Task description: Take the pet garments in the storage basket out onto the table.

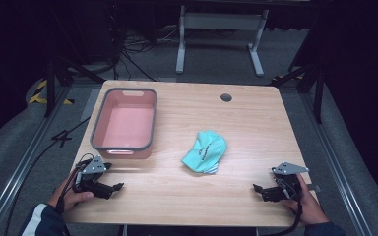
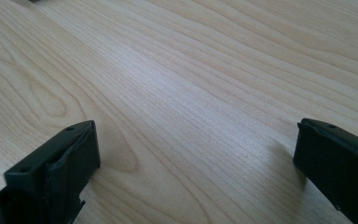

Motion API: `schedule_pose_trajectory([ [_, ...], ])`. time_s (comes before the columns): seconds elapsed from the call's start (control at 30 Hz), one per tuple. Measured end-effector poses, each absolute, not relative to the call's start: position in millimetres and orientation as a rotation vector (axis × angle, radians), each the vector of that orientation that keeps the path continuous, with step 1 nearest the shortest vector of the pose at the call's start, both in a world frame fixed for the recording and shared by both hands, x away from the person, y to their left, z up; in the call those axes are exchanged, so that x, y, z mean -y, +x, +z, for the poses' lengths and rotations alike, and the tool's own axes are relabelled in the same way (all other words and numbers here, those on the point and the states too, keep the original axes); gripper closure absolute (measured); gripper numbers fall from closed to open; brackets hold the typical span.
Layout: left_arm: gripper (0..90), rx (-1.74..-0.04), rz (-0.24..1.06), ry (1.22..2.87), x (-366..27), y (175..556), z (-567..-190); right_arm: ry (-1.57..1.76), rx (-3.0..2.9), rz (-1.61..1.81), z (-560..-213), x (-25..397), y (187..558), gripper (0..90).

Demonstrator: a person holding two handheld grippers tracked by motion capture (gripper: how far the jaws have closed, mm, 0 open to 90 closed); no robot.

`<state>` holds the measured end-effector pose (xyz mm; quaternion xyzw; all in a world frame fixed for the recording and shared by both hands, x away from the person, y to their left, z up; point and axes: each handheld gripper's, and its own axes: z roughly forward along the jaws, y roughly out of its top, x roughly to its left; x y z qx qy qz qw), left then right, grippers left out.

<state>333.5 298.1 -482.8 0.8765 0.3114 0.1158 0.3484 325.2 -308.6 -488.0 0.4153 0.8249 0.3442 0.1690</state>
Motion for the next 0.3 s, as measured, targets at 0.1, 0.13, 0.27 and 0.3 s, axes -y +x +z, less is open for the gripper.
schedule_pose_trajectory([
  [0.1,10.5,-0.815,0.295,2.269,-297.4,333.6,-483.1,1.181,-2.345,0.979,-488.0,308.6,325.2,0.4],
  [0.13,10.1,-0.818,0.298,2.270,-297.3,333.7,-483.0,1.181,-2.345,0.978,-488.0,308.6,325.2,0.4],
  [0.27,9.6,-0.821,0.298,2.270,-296.8,333.9,-483.1,1.181,-2.345,0.979,-488.0,308.6,325.2,0.4],
  [0.3,9.4,-0.822,0.301,2.269,-296.8,334.0,-483.1,1.181,-2.345,0.978,-488.0,308.6,325.2,0.4],
])
